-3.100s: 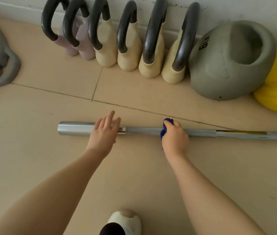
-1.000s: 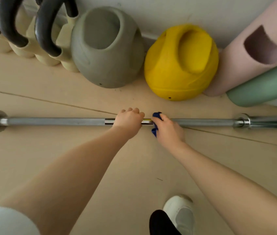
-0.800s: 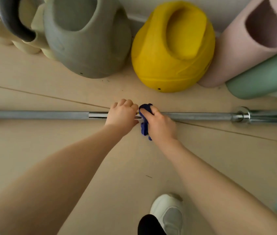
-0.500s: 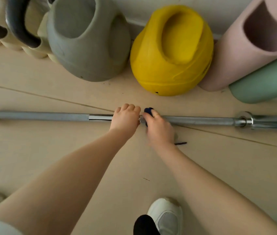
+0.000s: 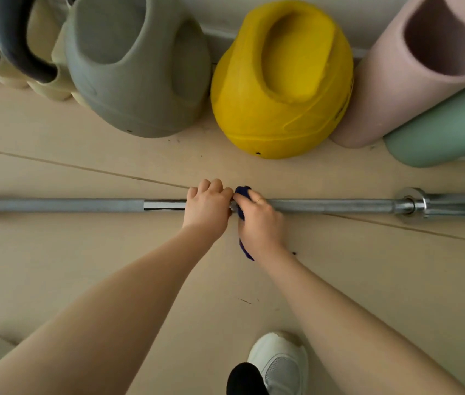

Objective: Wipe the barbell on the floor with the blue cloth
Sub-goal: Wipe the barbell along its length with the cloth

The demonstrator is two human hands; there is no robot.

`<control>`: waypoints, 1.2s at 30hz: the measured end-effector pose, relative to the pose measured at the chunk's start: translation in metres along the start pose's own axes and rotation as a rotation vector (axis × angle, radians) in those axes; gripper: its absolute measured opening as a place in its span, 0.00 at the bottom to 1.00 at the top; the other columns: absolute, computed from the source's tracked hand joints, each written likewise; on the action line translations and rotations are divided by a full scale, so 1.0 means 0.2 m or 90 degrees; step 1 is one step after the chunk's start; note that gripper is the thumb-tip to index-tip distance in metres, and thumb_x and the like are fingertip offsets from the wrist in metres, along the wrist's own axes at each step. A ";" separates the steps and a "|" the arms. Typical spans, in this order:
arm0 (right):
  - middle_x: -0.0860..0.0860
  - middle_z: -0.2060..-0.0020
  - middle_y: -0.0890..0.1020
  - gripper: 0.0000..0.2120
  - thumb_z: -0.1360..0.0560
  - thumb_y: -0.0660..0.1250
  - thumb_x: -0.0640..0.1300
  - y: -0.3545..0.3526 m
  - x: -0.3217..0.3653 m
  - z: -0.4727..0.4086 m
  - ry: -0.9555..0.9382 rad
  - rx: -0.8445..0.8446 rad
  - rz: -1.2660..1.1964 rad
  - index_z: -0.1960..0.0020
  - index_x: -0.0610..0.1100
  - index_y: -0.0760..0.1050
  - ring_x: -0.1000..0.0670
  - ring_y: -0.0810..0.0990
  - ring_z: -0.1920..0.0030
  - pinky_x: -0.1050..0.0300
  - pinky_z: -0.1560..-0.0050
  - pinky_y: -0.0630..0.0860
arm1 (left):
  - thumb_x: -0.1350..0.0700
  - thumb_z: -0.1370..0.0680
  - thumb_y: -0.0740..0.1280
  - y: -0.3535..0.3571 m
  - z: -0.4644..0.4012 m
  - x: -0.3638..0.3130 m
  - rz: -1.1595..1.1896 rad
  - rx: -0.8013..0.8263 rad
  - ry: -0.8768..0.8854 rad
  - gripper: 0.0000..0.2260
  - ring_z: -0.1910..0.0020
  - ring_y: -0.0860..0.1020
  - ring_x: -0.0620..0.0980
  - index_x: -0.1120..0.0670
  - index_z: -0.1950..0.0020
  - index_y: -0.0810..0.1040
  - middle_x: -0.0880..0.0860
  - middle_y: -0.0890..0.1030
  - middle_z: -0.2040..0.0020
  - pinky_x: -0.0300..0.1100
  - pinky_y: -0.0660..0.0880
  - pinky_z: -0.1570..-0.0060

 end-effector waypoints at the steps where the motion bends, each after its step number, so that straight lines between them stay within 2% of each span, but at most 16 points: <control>1: 0.53 0.33 0.70 0.18 0.23 0.57 0.40 -0.01 0.01 0.00 -0.024 0.012 0.014 0.35 0.52 0.68 0.41 0.79 0.47 0.50 0.56 0.76 | 0.54 0.22 0.62 0.00 0.00 0.00 0.004 -0.002 -0.003 0.11 0.40 0.68 0.55 0.53 0.40 0.73 0.53 0.72 0.42 0.45 0.64 0.44; 3: 0.53 0.33 0.69 0.20 0.23 0.57 0.41 -0.06 -0.04 0.02 -0.030 0.049 0.096 0.33 0.54 0.66 0.40 0.79 0.50 0.52 0.58 0.74 | 0.54 0.22 0.62 0.01 0.02 0.00 0.011 0.004 -0.002 0.12 0.39 0.68 0.55 0.54 0.40 0.72 0.54 0.72 0.41 0.46 0.65 0.44; 5: 0.51 0.32 0.67 0.21 0.23 0.57 0.42 -0.12 -0.15 0.05 0.031 0.057 0.180 0.31 0.53 0.64 0.40 0.78 0.51 0.53 0.58 0.74 | 0.54 0.23 0.63 0.03 0.04 0.00 0.005 0.012 0.009 0.12 0.40 0.67 0.56 0.55 0.40 0.71 0.54 0.71 0.41 0.46 0.64 0.44; 8: 0.48 0.30 0.66 0.21 0.24 0.58 0.40 -0.14 -0.16 0.08 0.120 0.019 0.187 0.32 0.48 0.65 0.39 0.79 0.51 0.51 0.56 0.76 | 0.54 0.23 0.64 0.06 0.05 0.00 -0.002 0.016 0.019 0.12 0.39 0.67 0.55 0.55 0.41 0.70 0.53 0.71 0.40 0.45 0.64 0.45; 11: 0.49 0.30 0.66 0.18 0.22 0.54 0.39 -0.02 -0.01 0.07 0.048 0.054 0.127 0.33 0.48 0.67 0.39 0.78 0.49 0.52 0.55 0.74 | 0.54 0.23 0.64 0.07 0.06 0.00 0.007 0.036 0.027 0.14 0.37 0.66 0.55 0.55 0.40 0.69 0.53 0.70 0.39 0.45 0.63 0.43; 13: 0.50 0.32 0.68 0.19 0.23 0.56 0.39 0.01 -0.01 0.08 0.003 0.071 0.106 0.34 0.50 0.67 0.39 0.78 0.50 0.52 0.58 0.72 | 0.54 0.24 0.64 0.08 0.07 0.01 0.017 0.047 0.036 0.15 0.36 0.66 0.54 0.54 0.39 0.68 0.53 0.70 0.38 0.45 0.62 0.41; 15: 0.48 0.35 0.72 0.18 0.25 0.60 0.41 -0.05 -0.12 0.09 0.023 0.044 0.117 0.35 0.51 0.69 0.39 0.79 0.52 0.54 0.61 0.69 | 0.50 0.24 0.64 0.07 0.07 0.02 0.026 0.057 0.057 0.17 0.36 0.66 0.54 0.52 0.37 0.70 0.52 0.70 0.38 0.45 0.61 0.39; 19: 0.45 0.38 0.73 0.19 0.27 0.60 0.39 -0.12 -0.29 0.15 0.165 -0.055 0.156 0.36 0.47 0.70 0.38 0.79 0.56 0.52 0.62 0.72 | 0.48 0.23 0.63 0.06 0.07 0.00 -0.003 0.067 0.117 0.17 0.35 0.65 0.53 0.51 0.36 0.72 0.50 0.70 0.37 0.45 0.59 0.37; 21: 0.44 0.41 0.77 0.18 0.28 0.63 0.36 -0.04 -0.17 0.14 0.117 -0.065 0.137 0.39 0.45 0.74 0.39 0.81 0.62 0.52 0.66 0.75 | 0.47 0.23 0.63 0.06 0.07 0.00 -0.019 0.064 0.119 0.17 0.35 0.65 0.53 0.51 0.36 0.73 0.51 0.71 0.37 0.45 0.59 0.37; 24: 0.46 0.49 0.83 0.20 0.38 0.73 0.35 0.07 -0.01 0.13 -0.017 -0.071 0.107 0.47 0.47 0.80 0.42 0.79 0.74 0.56 0.77 0.73 | 0.46 0.23 0.63 0.06 0.06 -0.01 -0.009 0.074 0.092 0.17 0.34 0.64 0.53 0.53 0.38 0.72 0.51 0.71 0.37 0.45 0.59 0.37; 27: 0.47 0.55 0.84 0.18 0.40 0.70 0.40 -0.01 -0.07 0.13 -0.062 -0.097 0.136 0.50 0.47 0.81 0.44 0.77 0.78 0.61 0.79 0.70 | 0.47 0.24 0.65 0.06 0.05 -0.01 -0.002 0.082 0.069 0.17 0.33 0.63 0.52 0.52 0.37 0.72 0.50 0.71 0.37 0.45 0.60 0.37; 29: 0.45 0.57 0.83 0.15 0.36 0.62 0.44 -0.09 -0.22 0.16 -0.009 -0.134 0.168 0.52 0.46 0.81 0.43 0.76 0.77 0.60 0.79 0.71 | 0.47 0.24 0.65 0.06 0.05 -0.02 -0.004 0.085 0.065 0.17 0.33 0.63 0.52 0.51 0.37 0.73 0.50 0.71 0.37 0.45 0.59 0.37; 30: 0.44 0.56 0.83 0.14 0.33 0.60 0.43 -0.13 -0.30 0.17 0.052 -0.143 0.176 0.51 0.46 0.81 0.42 0.77 0.76 0.58 0.77 0.72 | 0.48 0.23 0.65 0.07 0.06 -0.02 -0.008 0.084 0.066 0.17 0.33 0.63 0.52 0.51 0.37 0.72 0.50 0.70 0.37 0.45 0.59 0.36; 33: 0.43 0.42 0.77 0.17 0.27 0.60 0.36 -0.17 -0.47 0.20 0.266 -0.129 0.157 0.41 0.47 0.75 0.36 0.79 0.61 0.51 0.66 0.73 | 0.48 0.23 0.64 0.08 0.07 -0.02 -0.030 0.079 0.068 0.17 0.33 0.63 0.53 0.52 0.36 0.72 0.51 0.70 0.36 0.46 0.59 0.35; 35: 0.45 0.40 0.75 0.17 0.27 0.61 0.36 -0.11 -0.45 0.19 0.291 -0.154 0.119 0.40 0.47 0.74 0.37 0.79 0.58 0.52 0.65 0.71 | 0.51 0.22 0.64 0.08 0.08 -0.04 -0.030 0.072 0.057 0.16 0.34 0.64 0.54 0.53 0.36 0.71 0.52 0.70 0.36 0.45 0.61 0.36; 36: 0.46 0.41 0.77 0.17 0.29 0.64 0.35 -0.08 -0.40 0.19 0.245 -0.163 0.116 0.41 0.47 0.75 0.38 0.80 0.61 0.54 0.67 0.72 | 0.54 0.22 0.64 0.08 0.08 -0.06 -0.023 0.065 0.057 0.16 0.35 0.65 0.54 0.53 0.35 0.71 0.52 0.70 0.37 0.45 0.61 0.37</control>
Point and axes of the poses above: each hand's wrist, its own z-axis away from the middle knuckle, its own y-axis out of the palm, x = y × z, the point moved 3 cm from there along -z, towards the middle knuckle
